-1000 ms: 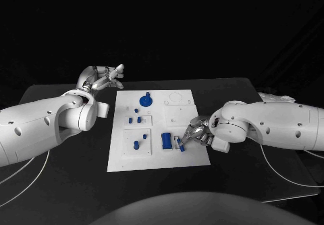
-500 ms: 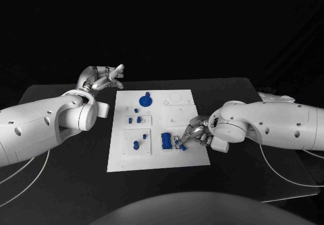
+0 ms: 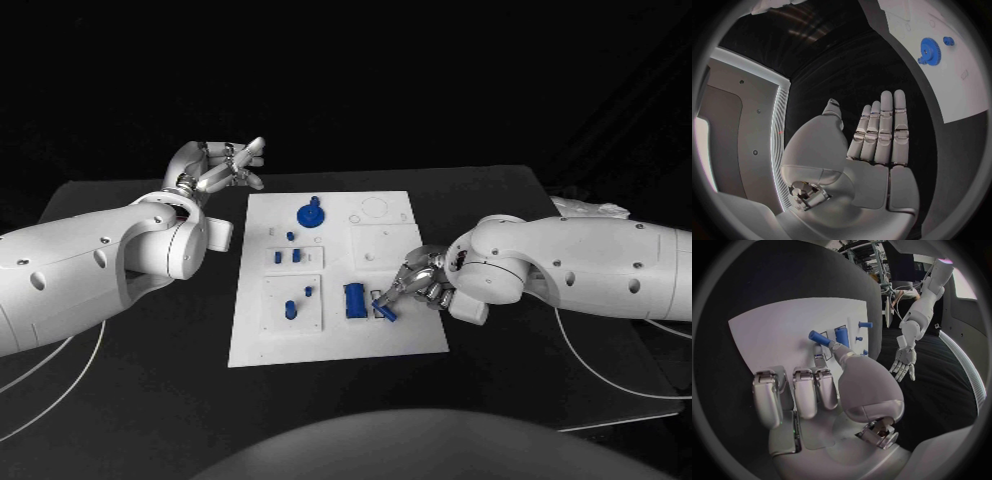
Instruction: Assemble the parts on the task board
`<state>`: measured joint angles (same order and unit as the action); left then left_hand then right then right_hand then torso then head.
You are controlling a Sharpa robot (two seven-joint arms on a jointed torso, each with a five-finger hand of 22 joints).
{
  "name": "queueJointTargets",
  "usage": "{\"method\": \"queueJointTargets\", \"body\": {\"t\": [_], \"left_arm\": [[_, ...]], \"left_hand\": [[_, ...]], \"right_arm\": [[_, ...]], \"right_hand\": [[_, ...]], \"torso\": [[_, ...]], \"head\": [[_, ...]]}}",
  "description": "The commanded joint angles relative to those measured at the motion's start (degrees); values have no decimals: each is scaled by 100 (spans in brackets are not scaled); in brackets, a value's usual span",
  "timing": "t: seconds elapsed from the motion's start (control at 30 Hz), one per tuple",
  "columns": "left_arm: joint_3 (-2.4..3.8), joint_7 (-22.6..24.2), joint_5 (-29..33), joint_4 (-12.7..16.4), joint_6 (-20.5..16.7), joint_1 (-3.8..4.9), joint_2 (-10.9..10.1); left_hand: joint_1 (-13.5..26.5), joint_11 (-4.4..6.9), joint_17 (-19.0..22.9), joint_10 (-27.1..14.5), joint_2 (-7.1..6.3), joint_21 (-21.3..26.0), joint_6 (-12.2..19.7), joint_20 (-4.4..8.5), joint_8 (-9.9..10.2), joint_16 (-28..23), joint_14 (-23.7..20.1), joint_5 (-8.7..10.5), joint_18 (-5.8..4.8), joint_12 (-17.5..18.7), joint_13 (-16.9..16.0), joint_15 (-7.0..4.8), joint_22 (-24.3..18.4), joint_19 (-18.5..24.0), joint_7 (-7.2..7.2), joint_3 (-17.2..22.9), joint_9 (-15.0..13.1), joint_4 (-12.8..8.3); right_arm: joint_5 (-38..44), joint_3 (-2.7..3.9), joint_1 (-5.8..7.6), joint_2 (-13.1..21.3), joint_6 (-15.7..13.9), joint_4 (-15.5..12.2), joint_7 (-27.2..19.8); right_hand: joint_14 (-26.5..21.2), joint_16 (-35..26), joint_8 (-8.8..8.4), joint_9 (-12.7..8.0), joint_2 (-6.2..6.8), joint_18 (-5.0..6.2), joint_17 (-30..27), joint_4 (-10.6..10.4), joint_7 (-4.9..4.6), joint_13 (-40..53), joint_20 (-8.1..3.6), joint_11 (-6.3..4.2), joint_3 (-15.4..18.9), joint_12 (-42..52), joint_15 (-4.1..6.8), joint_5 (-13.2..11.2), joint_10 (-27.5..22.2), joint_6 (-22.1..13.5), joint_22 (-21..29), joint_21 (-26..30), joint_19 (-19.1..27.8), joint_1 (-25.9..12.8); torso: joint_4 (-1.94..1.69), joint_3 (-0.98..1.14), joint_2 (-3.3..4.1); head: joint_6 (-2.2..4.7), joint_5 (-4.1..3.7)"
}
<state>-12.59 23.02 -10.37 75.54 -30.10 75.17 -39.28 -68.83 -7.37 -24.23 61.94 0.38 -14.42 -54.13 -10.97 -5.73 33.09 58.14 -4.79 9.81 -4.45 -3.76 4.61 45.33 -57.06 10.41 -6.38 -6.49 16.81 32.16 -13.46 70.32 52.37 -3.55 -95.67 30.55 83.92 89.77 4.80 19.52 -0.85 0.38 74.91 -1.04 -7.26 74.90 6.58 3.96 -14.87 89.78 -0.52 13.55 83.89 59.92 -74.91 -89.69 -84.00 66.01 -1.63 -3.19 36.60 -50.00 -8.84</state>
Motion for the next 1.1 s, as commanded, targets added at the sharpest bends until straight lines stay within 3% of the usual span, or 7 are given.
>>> {"method": "queueJointTargets", "body": {"t": [0.03,0.47,0.77,0.87,0.97,1.1], "left_arm": [[5,27,-32,14,86,5,10],[5,25,-33,15,83,5,11],[5,22,-33,11,90,5,13],[5,21,-33,8,93,5,13],[5,19,-33,7,95,5,11],[5,16,-33,6,94,5,11]], "left_hand": [[5,-9,6,-31,51,31,30,14,25,14,21,-34,66,-28,4,-8,-5,-42,-10,-37,-6,-10],[5,-9,6,-31,51,31,30,14,25,14,21,-34,66,-28,4,-8,-5,-42,-10,-37,-6,-10],[5,-9,6,-31,51,31,30,14,25,14,21,-34,66,-28,4,-8,-5,-42,-10,-37,-6,-10],[5,-9,6,-31,51,31,30,14,25,14,21,-34,66,-28,4,-8,-5,-42,-10,-37,-6,-10],[5,-9,6,-31,51,31,30,14,25,14,21,-34,66,-28,4,-8,-5,-42,-10,-37,-6,-10],[-12,-8,12,-30,65,39,30,14,23,18,23,-38,67,-30,4,-9,-13,-50,-10,-48,-7,-11]], "right_arm": [[47,-2,-5,-6,-143,-8,5],[137,-2,-7,-31,-320,2,75],[222,-2,-13,-20,-437,-15,59],[342,-2,-14,13,-496,-58,40],[544,-2,-14,98,-495,-143,36],[693,-2,-8,276,-300,-297,99]], "right_hand": [[608,23,24,-12,-90,-38,1509,-12,3,1510,5,-47,-47,22,25,24,611,81,-1509,-31,-600,33],[608,23,44,-28,-131,-38,1509,-35,49,1510,-27,-90,-46,22,61,-44,611,202,-1509,-31,-600,89],[608,23,46,-49,-101,-38,1509,-101,84,1510,-63,-126,34,22,96,-249,611,302,-1509,-31,-600,82],[608,23,123,-4,-28,-38,1509,-218,133,1510,-85,-163,181,22,123,-506,611,456,-1509,-31,-600,-41],[608,23,282,127,42,-38,1509,-462,212,1510,-131,-235,435,22,179,-949,611,656,-1509,-31,-600,-305],[608,23,573,493,123,-38,1509,-791,313,1510,-235,-359,836,22,286,-1079,611,713,-1509,-31,-600,-521]], "torso": [[-2,-1,-4],[-4,-1,-5],[-1,2,-5],[-3,2,-4],[-2,2,-1],[-5,-2,-2]], "head": [[0,-5],[0,1],[0,2],[0,0],[0,4],[0,18]]}}
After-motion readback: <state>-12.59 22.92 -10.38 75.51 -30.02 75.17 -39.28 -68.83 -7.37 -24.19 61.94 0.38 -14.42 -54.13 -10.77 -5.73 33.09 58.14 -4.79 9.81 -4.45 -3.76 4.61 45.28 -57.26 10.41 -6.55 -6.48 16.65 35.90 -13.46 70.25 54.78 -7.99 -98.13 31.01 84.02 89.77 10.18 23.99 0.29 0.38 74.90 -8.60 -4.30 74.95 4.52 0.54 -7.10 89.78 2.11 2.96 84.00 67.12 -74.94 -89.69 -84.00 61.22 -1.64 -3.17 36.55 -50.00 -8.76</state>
